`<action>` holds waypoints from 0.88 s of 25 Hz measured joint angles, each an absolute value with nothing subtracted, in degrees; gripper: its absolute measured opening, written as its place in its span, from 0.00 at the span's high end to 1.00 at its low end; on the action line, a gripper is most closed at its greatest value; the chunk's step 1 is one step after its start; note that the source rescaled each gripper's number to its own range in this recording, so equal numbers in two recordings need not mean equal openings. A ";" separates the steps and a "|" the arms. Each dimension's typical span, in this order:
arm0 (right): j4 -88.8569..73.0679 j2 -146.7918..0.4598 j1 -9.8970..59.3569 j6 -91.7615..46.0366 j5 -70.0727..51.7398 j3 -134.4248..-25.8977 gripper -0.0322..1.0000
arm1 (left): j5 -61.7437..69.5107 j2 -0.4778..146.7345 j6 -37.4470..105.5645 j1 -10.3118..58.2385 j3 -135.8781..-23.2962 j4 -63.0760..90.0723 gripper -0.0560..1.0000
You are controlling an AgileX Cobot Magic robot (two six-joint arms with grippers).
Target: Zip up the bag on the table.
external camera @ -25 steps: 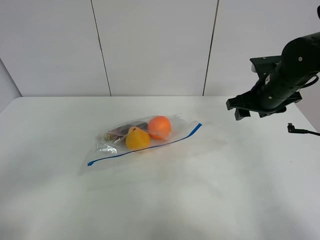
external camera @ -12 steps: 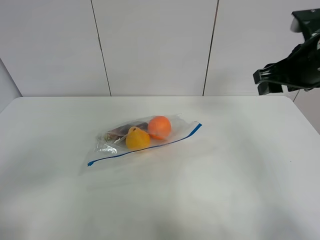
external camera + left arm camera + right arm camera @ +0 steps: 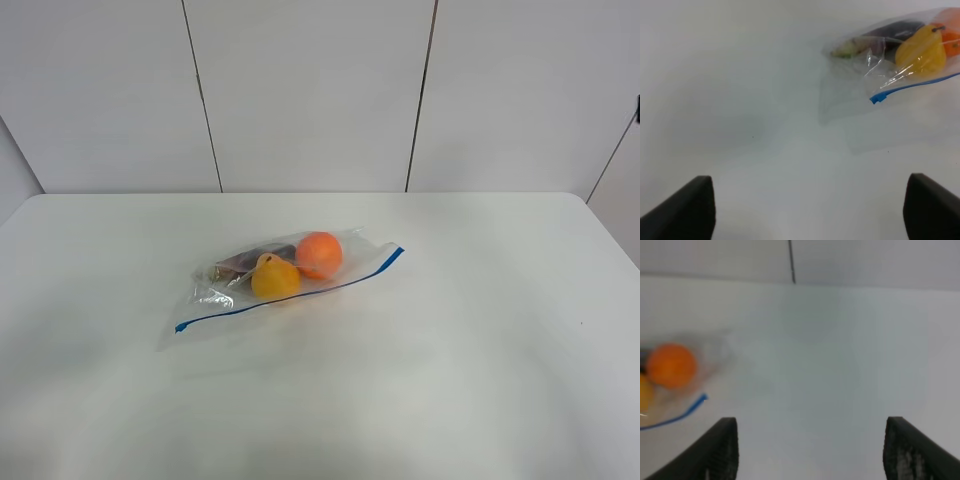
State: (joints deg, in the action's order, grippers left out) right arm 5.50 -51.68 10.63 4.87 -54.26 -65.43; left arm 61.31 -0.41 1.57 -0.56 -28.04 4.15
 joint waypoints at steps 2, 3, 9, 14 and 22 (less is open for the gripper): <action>4.01 -47.60 10.63 4.87 -54.58 -64.63 0.00 | 61.31 -0.41 1.57 -0.56 -28.04 4.15 0.08; 3.72 -45.45 10.63 4.87 -54.72 -64.16 0.00 | 61.31 -0.41 1.57 -0.56 -28.04 4.15 0.08; 2.06 -33.67 10.63 4.87 -56.04 -57.64 0.00 | 61.31 -0.41 1.57 -0.56 -28.04 4.15 0.08; -1.41 -26.07 10.63 4.87 -56.30 -50.06 0.00 | 61.31 -0.41 1.57 -0.56 -28.04 4.15 0.08; -1.96 -15.01 10.63 4.99 -56.30 -40.61 0.00 | 61.31 -0.41 1.57 -0.56 -28.04 4.15 0.08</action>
State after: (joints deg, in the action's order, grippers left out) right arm -1.96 -15.01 10.63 4.99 -56.30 -40.61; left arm 61.31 -0.41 1.57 -0.56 -28.04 4.15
